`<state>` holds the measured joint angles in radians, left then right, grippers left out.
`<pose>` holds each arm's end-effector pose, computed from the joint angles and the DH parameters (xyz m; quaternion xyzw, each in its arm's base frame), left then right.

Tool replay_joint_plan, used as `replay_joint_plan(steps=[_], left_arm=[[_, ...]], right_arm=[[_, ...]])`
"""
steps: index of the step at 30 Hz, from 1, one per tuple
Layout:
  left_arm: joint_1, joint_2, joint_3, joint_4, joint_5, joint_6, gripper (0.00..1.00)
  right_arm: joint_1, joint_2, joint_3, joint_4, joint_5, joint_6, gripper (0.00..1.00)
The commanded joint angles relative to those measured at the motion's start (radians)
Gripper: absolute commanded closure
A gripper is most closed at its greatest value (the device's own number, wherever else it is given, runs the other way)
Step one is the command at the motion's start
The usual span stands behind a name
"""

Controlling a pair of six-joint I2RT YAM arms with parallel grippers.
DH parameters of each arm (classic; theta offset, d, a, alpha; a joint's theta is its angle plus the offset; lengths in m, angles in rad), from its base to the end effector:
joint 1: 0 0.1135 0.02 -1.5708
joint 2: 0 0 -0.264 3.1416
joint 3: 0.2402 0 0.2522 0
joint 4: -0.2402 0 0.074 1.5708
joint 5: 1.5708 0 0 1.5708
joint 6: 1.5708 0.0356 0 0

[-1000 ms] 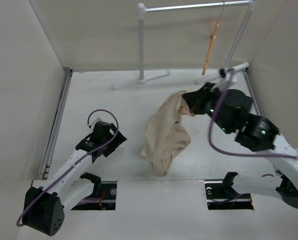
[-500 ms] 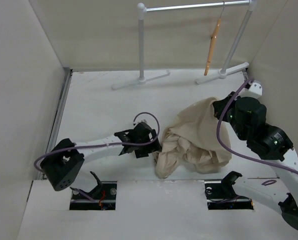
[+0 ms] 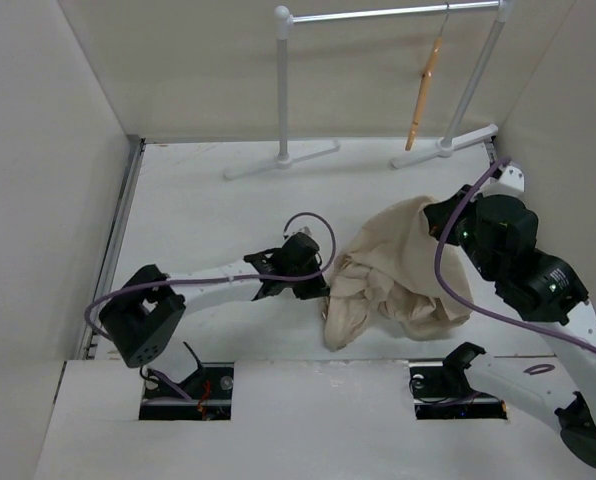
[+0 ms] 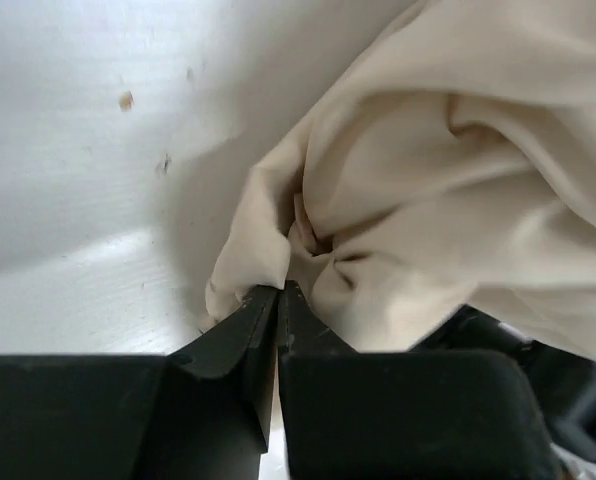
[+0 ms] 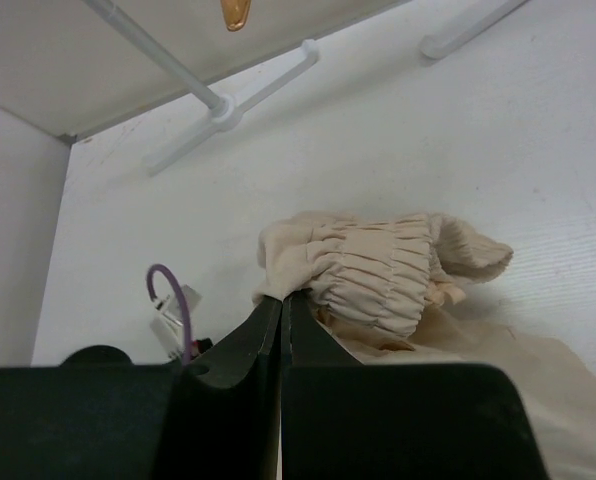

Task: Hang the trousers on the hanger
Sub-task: Flatten out the trousers at the center of the board.

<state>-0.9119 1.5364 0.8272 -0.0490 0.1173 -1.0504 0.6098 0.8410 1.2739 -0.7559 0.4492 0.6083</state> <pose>0.1897 -0.2518 0.1882 -0.0403 0.9164 -0.3579 0.1746 0.1251 0.0685 0.4338 0.1295 0.7913 0.1776 0.5705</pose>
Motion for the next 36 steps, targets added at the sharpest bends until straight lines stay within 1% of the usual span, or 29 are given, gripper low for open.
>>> replay_joint_plan(steps=[1, 3, 5, 8, 10, 12, 15, 17, 18, 20, 22, 24, 26, 27, 29, 32, 34, 35, 36], left_arm=[[0.049, -0.16, 0.014, -0.003, -0.074, -0.011, 0.99], [0.101, -0.282, -0.055, -0.05, -0.109, 0.0, 0.99], [0.179, -0.411, -0.112, -0.122, -0.11, 0.013, 1.0], [0.329, -0.595, -0.119, -0.303, -0.096, 0.071, 1.0], [0.44, -0.692, -0.062, -0.441, -0.099, 0.14, 1.0], [0.567, -0.754, 0.034, -0.566, -0.1, 0.217, 1.0], [0.765, -0.78, 0.214, -0.693, -0.097, 0.326, 0.99], [0.869, -0.773, 0.326, -0.745, -0.102, 0.363, 0.99], [0.891, -0.765, 0.376, -0.761, -0.123, 0.366, 0.99], [0.902, -0.753, 0.469, -0.782, -0.215, 0.369, 0.98], [0.91, -0.745, 0.529, -0.773, -0.299, 0.372, 0.97], [0.92, -0.707, 0.543, -0.718, -0.311, 0.388, 0.95], [0.914, -0.638, 0.511, -0.665, -0.262, 0.374, 0.95], [0.907, -0.595, 0.485, -0.625, -0.24, 0.368, 0.95], [0.89, -0.523, 0.428, -0.55, -0.241, 0.346, 0.95], [0.896, -0.409, 0.395, -0.445, -0.287, 0.349, 0.95], [0.885, -0.323, 0.414, -0.446, -0.28, 0.348, 0.95], [0.874, -0.297, 0.418, -0.466, -0.26, 0.346, 0.92], [0.838, -0.283, 0.408, -0.479, -0.249, 0.348, 0.86]], right_arm=[[0.014, -0.022, 0.041, 0.043, -0.001, -0.018, 0.98], [0.011, -0.028, 0.042, 0.038, -0.004, -0.021, 0.98], [0.009, -0.033, 0.061, 0.038, -0.007, -0.022, 0.98], [0.02, -0.036, 0.114, 0.02, 0.006, -0.034, 0.98], [0.049, -0.04, 0.169, -0.017, 0.013, -0.033, 0.99], [0.098, -0.062, 0.22, -0.034, 0.026, -0.041, 1.0], [0.187, -0.103, 0.307, -0.049, 0.101, -0.062, 1.0], [0.233, -0.108, 0.395, -0.056, 0.153, -0.094, 1.0], [0.254, -0.106, 0.438, -0.05, 0.167, -0.111, 1.0], [0.291, -0.103, 0.501, -0.033, 0.184, -0.136, 0.99], [0.307, -0.105, 0.501, -0.01, 0.192, -0.147, 0.99], [0.307, -0.109, 0.414, 0.007, 0.195, -0.156, 0.98], [0.284, -0.111, 0.285, 0.018, 0.212, -0.18, 0.98], [0.249, -0.109, 0.213, 0.023, 0.207, -0.182, 0.98], [0.165, -0.105, 0.087, 0.041, 0.172, -0.16, 0.99], [-0.01, -0.086, -0.069, 0.056, 0.038, -0.069, 1.0], [-0.115, -0.079, -0.135, 0.056, -0.038, -0.022, 1.0], [-0.161, -0.083, -0.171, 0.055, -0.078, 0.004, 1.0], [-0.196, -0.097, -0.203, 0.053, -0.107, 0.02, 1.0]])
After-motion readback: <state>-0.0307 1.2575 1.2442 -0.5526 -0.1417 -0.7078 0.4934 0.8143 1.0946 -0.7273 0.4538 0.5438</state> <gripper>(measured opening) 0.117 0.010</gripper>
